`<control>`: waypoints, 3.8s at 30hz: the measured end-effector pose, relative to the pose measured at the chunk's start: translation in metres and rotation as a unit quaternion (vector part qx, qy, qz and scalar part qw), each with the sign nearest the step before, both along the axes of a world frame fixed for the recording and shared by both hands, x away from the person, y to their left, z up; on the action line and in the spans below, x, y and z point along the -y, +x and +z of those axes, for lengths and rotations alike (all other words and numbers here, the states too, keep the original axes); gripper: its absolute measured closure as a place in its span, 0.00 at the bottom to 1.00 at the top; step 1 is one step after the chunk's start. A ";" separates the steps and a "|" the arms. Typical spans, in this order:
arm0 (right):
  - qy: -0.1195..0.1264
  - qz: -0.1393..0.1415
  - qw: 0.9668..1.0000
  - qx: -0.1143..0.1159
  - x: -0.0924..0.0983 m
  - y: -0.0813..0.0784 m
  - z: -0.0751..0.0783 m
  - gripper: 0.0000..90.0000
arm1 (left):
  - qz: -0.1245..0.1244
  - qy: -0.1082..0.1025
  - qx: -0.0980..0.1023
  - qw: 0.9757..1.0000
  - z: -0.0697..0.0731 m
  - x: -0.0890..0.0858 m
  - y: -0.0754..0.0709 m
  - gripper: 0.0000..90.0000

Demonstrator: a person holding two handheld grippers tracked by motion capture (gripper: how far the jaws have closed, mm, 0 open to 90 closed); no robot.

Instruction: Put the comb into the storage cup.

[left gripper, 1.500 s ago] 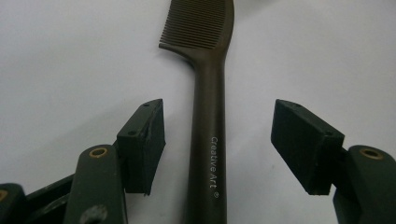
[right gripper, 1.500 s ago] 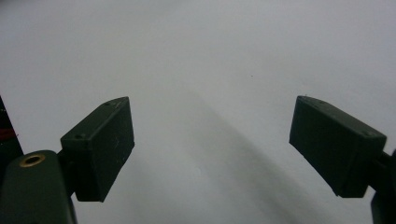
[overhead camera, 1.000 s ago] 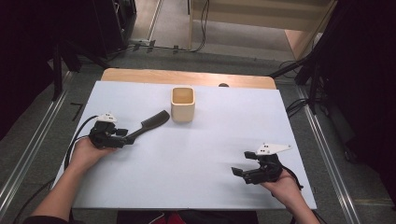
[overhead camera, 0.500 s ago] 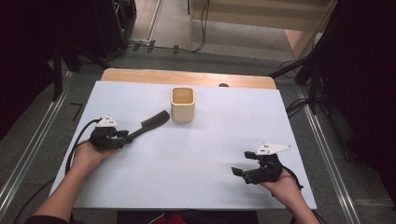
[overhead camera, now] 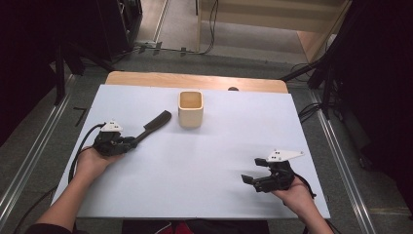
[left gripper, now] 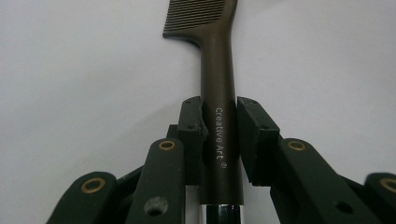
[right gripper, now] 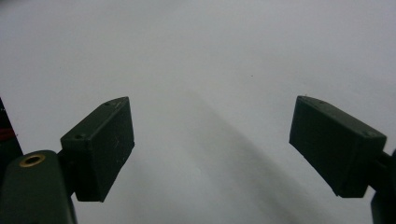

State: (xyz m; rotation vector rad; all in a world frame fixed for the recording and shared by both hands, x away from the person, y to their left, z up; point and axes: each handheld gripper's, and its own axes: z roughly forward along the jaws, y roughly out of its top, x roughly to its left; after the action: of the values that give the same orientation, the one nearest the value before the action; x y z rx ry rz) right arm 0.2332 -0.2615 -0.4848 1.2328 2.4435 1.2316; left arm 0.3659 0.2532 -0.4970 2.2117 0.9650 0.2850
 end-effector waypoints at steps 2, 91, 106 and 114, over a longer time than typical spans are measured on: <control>0.000 0.001 1.000 0.001 0.000 0.000 0.000 0.14 | 0.000 0.001 -0.001 1.000 0.000 0.000 0.000 0.82; 0.012 -0.020 1.000 0.005 0.000 -0.007 0.008 0.14 | -0.059 -0.238 -0.034 0.969 0.107 0.076 -0.022 0.82; 0.036 -0.060 0.998 0.010 -0.007 -0.010 0.021 0.14 | -0.076 -0.246 -0.045 0.965 0.100 0.119 -0.024 0.82; 0.046 -0.079 0.996 0.008 -0.013 -0.009 0.032 0.14 | -0.080 -0.250 -0.047 0.964 0.095 0.140 -0.025 0.82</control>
State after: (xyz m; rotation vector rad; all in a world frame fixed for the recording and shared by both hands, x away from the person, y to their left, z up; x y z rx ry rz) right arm 0.2240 -0.2487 -0.4531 1.4053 2.2502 1.3174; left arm 0.3409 0.1133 -0.4017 1.8297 0.7940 -0.1315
